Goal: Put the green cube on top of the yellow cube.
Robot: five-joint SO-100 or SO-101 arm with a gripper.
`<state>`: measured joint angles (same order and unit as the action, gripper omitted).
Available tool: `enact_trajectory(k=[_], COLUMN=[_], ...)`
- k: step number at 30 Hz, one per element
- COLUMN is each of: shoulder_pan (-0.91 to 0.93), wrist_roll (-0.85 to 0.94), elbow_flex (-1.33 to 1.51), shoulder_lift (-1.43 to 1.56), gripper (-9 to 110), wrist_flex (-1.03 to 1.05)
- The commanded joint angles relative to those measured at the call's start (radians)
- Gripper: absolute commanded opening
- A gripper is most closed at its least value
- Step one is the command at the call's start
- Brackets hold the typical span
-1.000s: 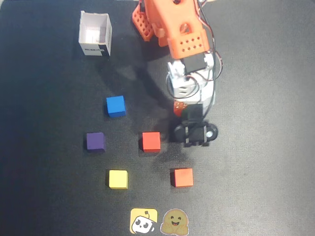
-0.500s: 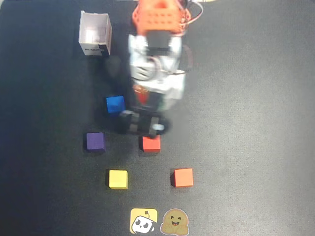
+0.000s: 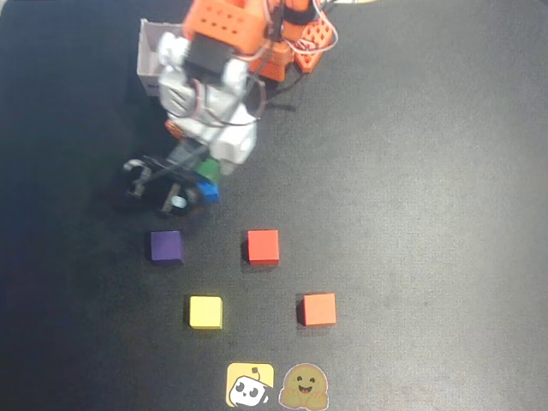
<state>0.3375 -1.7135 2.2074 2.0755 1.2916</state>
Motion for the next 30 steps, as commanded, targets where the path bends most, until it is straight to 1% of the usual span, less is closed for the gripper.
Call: enact_trajectory(k=[1, 4, 6, 9, 12, 23, 30], shoulder_pan=[0.025, 0.040, 0.049, 0.064, 0.074, 0.077, 0.075], wrist_roll=[0.043, 0.051, 0.097, 0.215, 0.267, 0.302, 0.396], elbow_flex=[-0.081, -0.115, -0.143, -0.206, -0.284, -0.440, -0.472], shoulder_lift=[0.002, -0.040, -0.071, -0.126, -0.193, -0.365, -0.410], gripper=[5, 5, 5, 5, 5, 5, 5], wrist_flex=[-0.044, -0.055, -0.044, -0.052, -0.029, -0.067, -0.126])
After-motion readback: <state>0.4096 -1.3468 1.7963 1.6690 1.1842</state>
